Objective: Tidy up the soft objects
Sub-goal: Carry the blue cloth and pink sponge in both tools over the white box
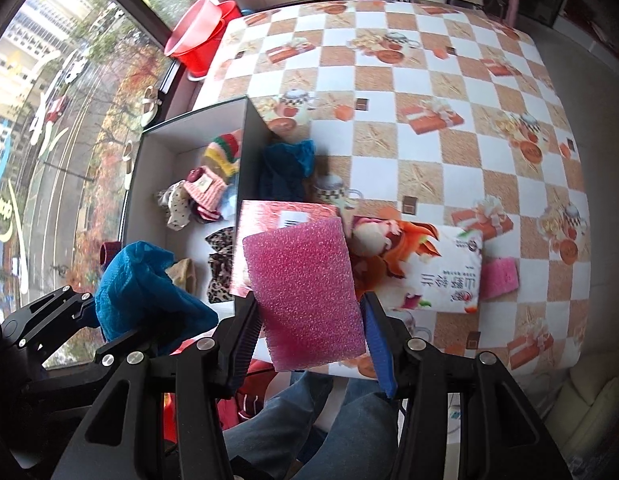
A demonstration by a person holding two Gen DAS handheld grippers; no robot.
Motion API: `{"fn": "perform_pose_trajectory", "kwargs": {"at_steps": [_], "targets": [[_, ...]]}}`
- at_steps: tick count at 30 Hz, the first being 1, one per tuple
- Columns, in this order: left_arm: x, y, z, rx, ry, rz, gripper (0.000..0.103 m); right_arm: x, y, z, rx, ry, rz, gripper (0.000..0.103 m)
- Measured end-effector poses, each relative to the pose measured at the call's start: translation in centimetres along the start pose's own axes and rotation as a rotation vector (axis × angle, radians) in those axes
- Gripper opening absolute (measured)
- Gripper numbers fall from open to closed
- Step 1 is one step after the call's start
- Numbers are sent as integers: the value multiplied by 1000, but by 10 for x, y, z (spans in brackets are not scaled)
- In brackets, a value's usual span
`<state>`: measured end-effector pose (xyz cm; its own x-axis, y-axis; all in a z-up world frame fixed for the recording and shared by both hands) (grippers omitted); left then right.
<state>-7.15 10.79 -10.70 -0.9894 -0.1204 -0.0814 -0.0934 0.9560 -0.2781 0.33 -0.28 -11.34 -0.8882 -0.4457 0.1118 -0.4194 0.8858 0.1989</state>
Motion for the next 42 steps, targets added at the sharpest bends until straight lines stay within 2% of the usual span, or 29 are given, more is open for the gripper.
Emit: {"fn": "perform_pose_trajectory", "kwargs": {"at_steps": [10,19,29,42], "targets": [[16,57,-5,7,-23,-178,41,-18,58,14,30,47,-157,51],[31,89,-1,13,-21,-274,41,-23,99,28,39,85,-260,51],[35,100,10,16,11,-302,41,-23,109,40,23,120,-269,51],[27,98,27,22,63,-282,41,-26,96,46,-2,135,-221,51]]}}
Point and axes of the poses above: each gripper's, at about its wrist camera, not at the fingertips, and z roughly the way its jaws point, y to its left, x to its underside, the point moved 7 cm from there along z, roughly the way its jaws point, and after that the axes turned 15 degrees about y, right-handed, at the moved point
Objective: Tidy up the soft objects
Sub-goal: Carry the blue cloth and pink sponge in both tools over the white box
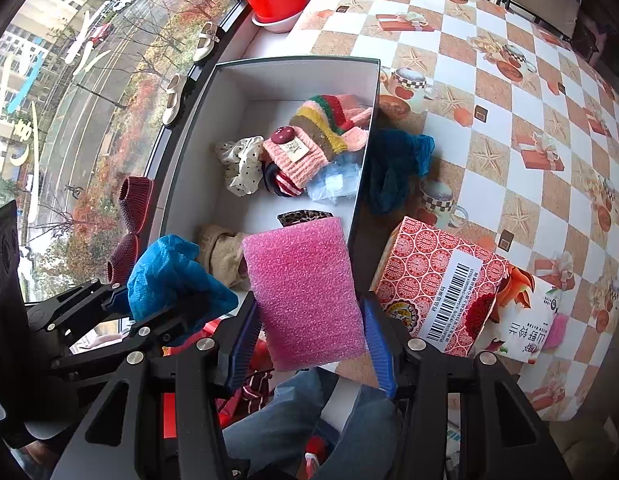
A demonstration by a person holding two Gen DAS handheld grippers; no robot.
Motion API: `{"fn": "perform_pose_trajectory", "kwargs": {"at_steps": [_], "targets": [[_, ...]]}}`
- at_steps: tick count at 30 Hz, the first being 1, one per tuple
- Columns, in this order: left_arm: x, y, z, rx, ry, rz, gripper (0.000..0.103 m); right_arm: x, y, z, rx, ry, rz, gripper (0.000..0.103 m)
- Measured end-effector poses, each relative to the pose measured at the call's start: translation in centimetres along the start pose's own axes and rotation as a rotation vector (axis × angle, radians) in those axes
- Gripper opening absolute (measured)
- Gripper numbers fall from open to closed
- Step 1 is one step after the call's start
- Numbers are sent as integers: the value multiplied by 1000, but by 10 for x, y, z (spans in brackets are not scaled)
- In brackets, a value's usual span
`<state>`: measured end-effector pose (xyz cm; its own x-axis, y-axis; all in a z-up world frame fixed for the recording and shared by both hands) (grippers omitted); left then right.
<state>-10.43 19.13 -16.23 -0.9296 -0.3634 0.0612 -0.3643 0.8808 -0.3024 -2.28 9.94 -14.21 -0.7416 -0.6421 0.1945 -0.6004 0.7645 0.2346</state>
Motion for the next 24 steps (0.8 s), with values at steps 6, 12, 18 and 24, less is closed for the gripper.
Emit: {"fn": "perform_pose_trajectory", "kwargs": {"at_steps": [6,12,18,24], "targets": [[-3,3,4,4,10,-9,41,-4,-5,1,-8,4,17,51],[-6,7,6,2,14,-22,41,-6,-5,2,-8,7,14,51],[-8,10,5,-4,12,-26,41,-9,-2,6,-6,11,5,51],[-11,13,5,-11,11,-26,41,-11,0,9,-9,17,4,51]]}}
Point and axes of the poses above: each gripper's, at about its wrist camera, not at the fingertips, and z roughly the way its jaws point, y to its left, x to its underside, the point moved 7 cm from there along z, roughly the way its jaws point, and after that the axes turned 15 degrees about y, right-handed, at the moved point
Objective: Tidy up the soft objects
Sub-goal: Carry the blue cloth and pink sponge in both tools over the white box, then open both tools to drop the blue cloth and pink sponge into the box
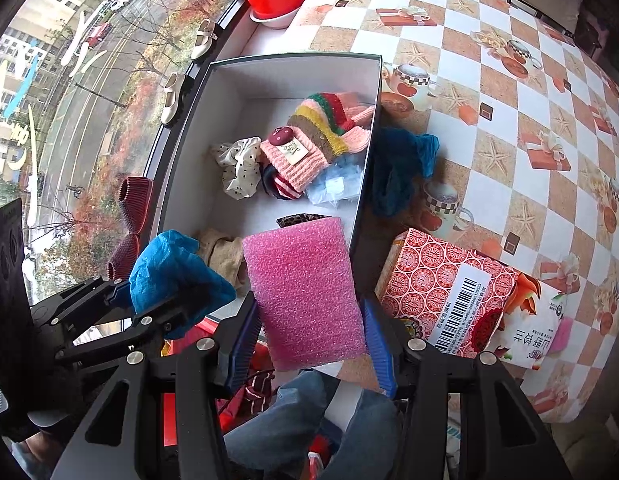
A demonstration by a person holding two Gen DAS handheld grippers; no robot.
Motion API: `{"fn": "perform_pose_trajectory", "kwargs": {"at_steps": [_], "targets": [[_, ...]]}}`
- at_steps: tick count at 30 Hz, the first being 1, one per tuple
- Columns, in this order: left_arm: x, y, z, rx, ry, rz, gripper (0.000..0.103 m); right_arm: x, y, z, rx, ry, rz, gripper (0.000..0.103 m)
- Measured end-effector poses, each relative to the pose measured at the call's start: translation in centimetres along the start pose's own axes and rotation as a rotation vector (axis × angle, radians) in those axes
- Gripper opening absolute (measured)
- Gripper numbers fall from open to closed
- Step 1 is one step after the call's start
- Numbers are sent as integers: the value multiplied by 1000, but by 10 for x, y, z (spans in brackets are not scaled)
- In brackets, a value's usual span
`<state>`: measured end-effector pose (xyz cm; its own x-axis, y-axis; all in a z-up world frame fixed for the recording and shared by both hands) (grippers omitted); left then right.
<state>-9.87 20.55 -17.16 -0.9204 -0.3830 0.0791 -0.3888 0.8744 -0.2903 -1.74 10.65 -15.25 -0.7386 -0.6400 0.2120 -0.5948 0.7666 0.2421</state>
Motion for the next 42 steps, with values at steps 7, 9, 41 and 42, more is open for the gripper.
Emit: {"fn": "perform_pose_trajectory", "kwargs": {"at_steps": [7,9,41,42], "targets": [[-4,7,2,-13,-1,-4,41,-1,1,-1,10,-12,4,51],[-6,10,6,-25,8,-5,41,-2,0,-2,14,-18,11,51],[-14,23,28,-98,41,29,44,-23,39,18,36,20,-48,51],[-14,23,28,-95,38,32,45,-24,39,18,36,21,-47,51]]}}
Point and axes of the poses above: each gripper's, at about its wrist camera, not at the fingertips, and z roughly the way its jaws point, y to its left, x to its underside, the point moved 7 cm from there along z, roughly the way its jaws point, and after that the axes turned 15 degrees about y, right-handed, at the moved point
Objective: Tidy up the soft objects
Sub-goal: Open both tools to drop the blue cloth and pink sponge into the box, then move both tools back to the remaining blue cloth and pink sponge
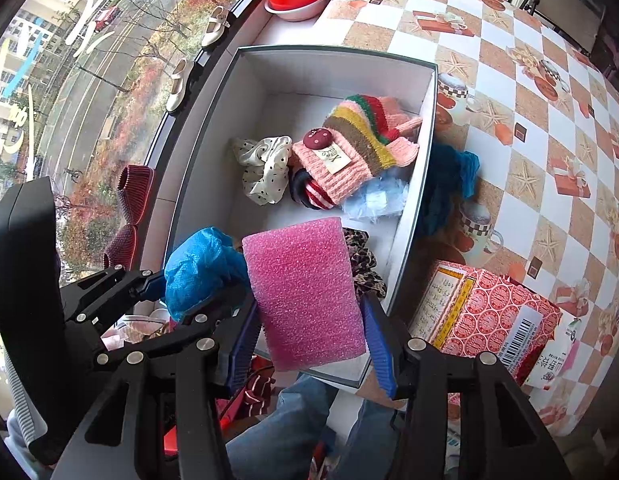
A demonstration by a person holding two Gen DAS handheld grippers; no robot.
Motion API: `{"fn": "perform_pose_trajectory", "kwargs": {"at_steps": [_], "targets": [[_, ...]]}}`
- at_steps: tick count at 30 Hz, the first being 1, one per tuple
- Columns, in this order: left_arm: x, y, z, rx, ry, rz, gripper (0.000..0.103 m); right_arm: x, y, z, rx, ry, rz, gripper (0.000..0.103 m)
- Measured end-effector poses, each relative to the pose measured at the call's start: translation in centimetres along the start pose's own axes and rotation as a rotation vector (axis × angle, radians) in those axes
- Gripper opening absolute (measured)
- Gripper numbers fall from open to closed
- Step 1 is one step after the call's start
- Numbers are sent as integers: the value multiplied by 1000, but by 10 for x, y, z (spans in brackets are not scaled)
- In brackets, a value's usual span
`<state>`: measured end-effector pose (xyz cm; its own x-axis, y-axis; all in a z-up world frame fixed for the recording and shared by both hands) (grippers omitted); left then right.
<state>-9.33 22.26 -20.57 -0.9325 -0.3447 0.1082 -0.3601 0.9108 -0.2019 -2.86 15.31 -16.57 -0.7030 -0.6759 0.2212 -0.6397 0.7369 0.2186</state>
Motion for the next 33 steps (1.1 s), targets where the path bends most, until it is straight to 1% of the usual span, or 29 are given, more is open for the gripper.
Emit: {"fn": "perform_pose_trajectory", "kwargs": {"at_steps": [2,4,5,7,9,10,12,14,16,17,18,19,20,24,27,31,33], "targets": [[-1,-1,1,5,3,5,50,-2,1,0,-2,0,1,51],[-1,-1,1,0,0,5,60,-4,2,1,-8,1,-5,51],[-1,-2,0,-5,-4,3,62,-5,3,1,-7,3,-11,52],[-1,-2,-1,-5,-7,-2,72,-7,4,0,-1,2,-16,52],[0,-2,-2,5,-7,-13,80,-7,4,0,-7,4,-17,70],[-1,-1,-1,11,-6,-20,81,-8,4,0,-11,4,-17,89],[-2,-1,1,6,-6,-28,82,-8,2,-1,-12,-5,-13,91],[-3,-1,1,4,-8,-36,89,-8,2,-3,-25,-10,-12,91],[-4,0,1,4,-8,-44,90,-8,0,-5,-26,-16,-8,91],[-4,1,1,15,-13,-55,90,-8,0,-7,-29,-19,-6,93],[-5,3,0,21,-14,-65,90,-8,0,-7,-33,-22,-6,96],[-5,4,0,19,-12,-75,90,-8,-2,-7,-18,-21,-2,102],[-6,5,0,21,-14,-82,90,-7,-4,-8,-4,-24,2,102],[-7,6,-4,71,-7,-109,90,-5,-8,-19,-66,-51,32,102],[-8,4,-10,108,-5,-123,90,-4,-11,-30,-84,-78,46,102],[-14,-5,-25,129,-20,-111,90,-1,-18,-51,-126,-113,76,102],[-19,-14,-34,136,-29,-88,90,1,-28,-65,-149,-141,95,102]]}}
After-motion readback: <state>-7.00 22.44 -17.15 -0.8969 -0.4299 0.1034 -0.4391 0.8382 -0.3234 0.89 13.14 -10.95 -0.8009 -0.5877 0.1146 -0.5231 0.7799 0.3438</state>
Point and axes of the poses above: each gripper's, at about its wrist camera, not at the fingertips, and z roughly the way its jaws point, y to its left, x to its underside, the point moved 7 cm from there along z, roughly the way its jaws point, and after that the axes turned 15 degrees about y, right-handed, at the moved point
